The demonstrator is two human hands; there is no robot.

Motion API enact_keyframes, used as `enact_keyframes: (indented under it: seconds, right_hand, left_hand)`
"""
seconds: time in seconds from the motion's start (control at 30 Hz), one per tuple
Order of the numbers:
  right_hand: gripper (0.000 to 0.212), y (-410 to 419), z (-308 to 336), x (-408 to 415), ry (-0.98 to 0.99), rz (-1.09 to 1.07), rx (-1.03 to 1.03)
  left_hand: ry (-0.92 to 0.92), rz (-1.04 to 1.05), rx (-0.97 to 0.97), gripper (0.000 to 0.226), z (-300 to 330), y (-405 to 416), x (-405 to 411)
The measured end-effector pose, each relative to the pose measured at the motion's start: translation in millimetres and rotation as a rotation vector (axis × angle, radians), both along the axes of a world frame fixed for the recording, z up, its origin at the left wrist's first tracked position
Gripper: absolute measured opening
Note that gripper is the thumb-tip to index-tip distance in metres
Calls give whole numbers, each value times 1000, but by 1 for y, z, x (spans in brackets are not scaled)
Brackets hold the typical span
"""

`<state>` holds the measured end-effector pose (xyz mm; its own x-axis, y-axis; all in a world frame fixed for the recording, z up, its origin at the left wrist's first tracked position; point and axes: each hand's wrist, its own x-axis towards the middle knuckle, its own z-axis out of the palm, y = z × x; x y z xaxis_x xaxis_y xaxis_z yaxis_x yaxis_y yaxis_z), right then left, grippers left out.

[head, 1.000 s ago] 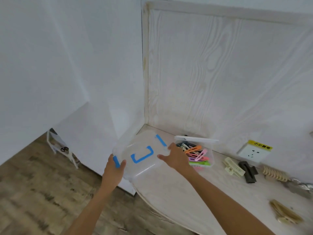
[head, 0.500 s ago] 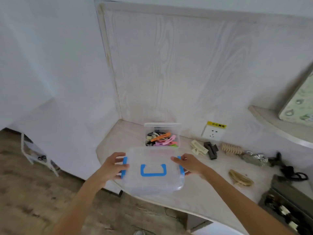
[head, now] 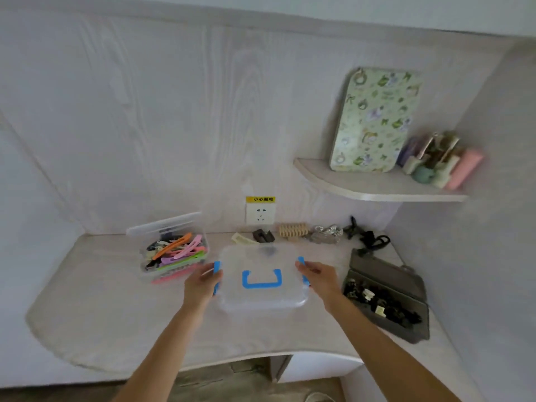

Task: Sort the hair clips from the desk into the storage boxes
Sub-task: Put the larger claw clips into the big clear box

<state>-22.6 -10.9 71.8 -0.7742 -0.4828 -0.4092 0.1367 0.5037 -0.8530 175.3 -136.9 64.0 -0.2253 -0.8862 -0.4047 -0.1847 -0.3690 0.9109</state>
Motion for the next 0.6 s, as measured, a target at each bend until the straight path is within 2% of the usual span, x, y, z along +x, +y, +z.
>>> enact_keyframes:
  seconds: [0.1, 0.17, 0.23, 0.3, 0.37, 0.5, 0.6]
  right_hand:
    - [34, -1, -4, -3, -68, -60, 0]
    - [21, 3, -2, -4, -148, -65, 21]
    - [12, 7, -3, -8, -15, -29, 76]
    - [17, 11, 2, -7, 168, -23, 108]
    - [25, 9, 9, -4, 254, 37, 128]
    - [34, -1, 20, 4, 300, 291, 275]
    - [23, -5, 15, 6, 220, 329, 240]
  left_hand:
    - [94, 65, 160, 27, -7, 1, 3]
    - [57, 64, 215, 38, -16, 0, 10]
    - [-146, 47, 66, 44, -19, -2, 18]
    - [-395, 15, -188, 39, -15, -6, 22]
    - [-519, -63, -371, 28, -10, -8, 23]
    - [-668, -406, -418, 27, 1, -9, 7]
    - [-840, -529, -499, 30, 9, -3, -3]
